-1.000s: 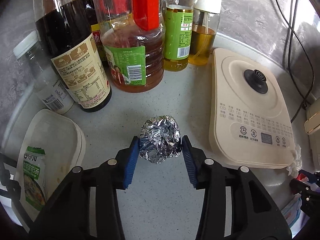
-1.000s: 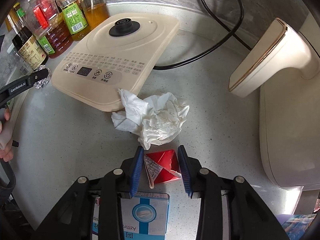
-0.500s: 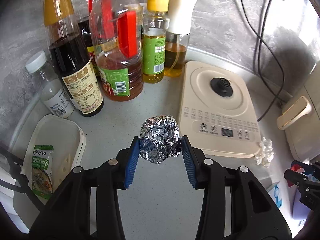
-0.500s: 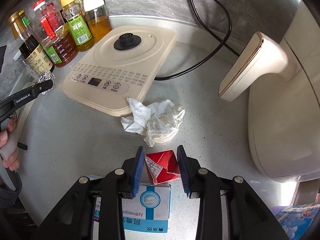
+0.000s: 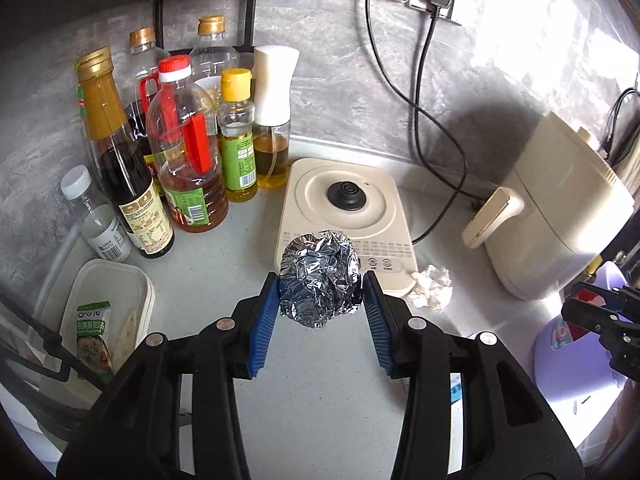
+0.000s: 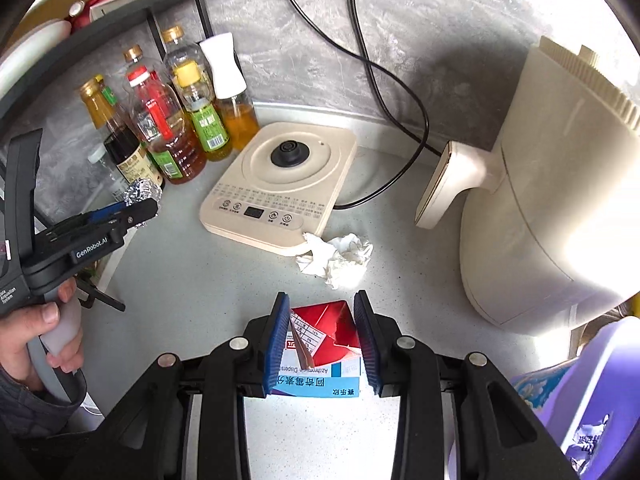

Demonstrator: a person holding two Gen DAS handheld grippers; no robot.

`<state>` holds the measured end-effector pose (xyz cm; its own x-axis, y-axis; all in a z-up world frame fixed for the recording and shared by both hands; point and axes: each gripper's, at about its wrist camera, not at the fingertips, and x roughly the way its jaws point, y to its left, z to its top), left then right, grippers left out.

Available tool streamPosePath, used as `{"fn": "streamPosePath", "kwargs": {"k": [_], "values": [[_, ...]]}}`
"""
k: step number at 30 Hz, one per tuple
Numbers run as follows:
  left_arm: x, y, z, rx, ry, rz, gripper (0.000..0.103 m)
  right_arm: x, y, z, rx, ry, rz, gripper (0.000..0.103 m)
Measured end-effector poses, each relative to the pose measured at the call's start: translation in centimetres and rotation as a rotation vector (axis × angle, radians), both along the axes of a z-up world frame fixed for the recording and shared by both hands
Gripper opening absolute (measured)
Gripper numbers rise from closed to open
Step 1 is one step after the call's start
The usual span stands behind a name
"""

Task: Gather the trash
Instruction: 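Carry the foil ball and red wrapper into the bucket and open both grippers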

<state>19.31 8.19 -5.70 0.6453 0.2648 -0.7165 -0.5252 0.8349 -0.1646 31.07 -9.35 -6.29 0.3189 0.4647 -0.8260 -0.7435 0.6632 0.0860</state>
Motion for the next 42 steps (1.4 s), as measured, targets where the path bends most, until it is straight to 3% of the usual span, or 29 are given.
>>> {"fn": "streamPosePath", "kwargs": {"k": [12,18,28,42], "values": [[-0.7,-4.4,5.9,0.028,-0.112,-0.115,0.043,-1.6,-5.9,6.2,0.095,-0.088,-0.070,0.033],[0.2,-7.6,7.8,0.035,-0.132,-0.228,0.043,-2.1,-8.9,8.3,0.116,-0.121,-0.092,0.034],[3.0,-13.4,7.6,0.033,-0.113,-0.348,0.043,-1.6,-14.2,9.4,0.095,-0.133,-0.138,0.034],[5.6,-19.1,8.0,0.062,-0.104,-0.378,0.043,1.5,-21.8,8.1,0.065,-0.124,-0.240,0.034]]}}
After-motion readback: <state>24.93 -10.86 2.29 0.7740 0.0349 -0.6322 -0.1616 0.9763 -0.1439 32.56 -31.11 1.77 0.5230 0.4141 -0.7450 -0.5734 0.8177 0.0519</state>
